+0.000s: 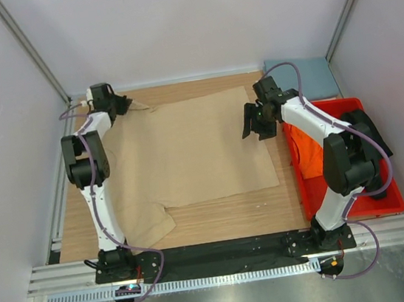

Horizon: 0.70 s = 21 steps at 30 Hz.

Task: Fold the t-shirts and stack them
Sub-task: Flatten the tshirt out

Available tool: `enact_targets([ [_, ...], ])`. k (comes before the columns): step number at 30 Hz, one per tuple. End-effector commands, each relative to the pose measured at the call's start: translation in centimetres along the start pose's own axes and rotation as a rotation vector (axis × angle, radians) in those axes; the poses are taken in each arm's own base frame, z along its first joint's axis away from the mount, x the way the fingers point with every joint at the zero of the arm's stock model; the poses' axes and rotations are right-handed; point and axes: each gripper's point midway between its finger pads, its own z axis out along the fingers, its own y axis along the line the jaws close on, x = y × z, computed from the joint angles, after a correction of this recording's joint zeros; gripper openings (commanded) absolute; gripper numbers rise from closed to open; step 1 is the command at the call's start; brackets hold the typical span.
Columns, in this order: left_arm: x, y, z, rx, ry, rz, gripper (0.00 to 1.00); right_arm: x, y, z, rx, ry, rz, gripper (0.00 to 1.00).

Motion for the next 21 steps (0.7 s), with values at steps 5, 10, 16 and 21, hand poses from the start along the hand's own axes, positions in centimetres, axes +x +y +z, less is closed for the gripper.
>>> enact_targets([
  [5,1.5,-12.0,3.4,0.334,0.015,0.166,0.15,-1.2,0.7,-0.3,-0.039,-0.04,-0.003,0.64],
  [10,1.9,-13.4,2.6,0.331,0.074,0.176,0.66,-1.2,1.2,-0.8,-0.065,-0.037,-0.001,0.65],
  [16,1.5,-12.8,-9.0,0.245,0.058,0.444,0.58,0.8,0.8,-1.5,-0.089,-0.022,-0.01,0.65],
  [21,3.4,-2.4,-17.8,-0.076,0.187,0.638,0.56,3.5,0.4,-1.7,-0.115,0.013,-0.008,0.65],
])
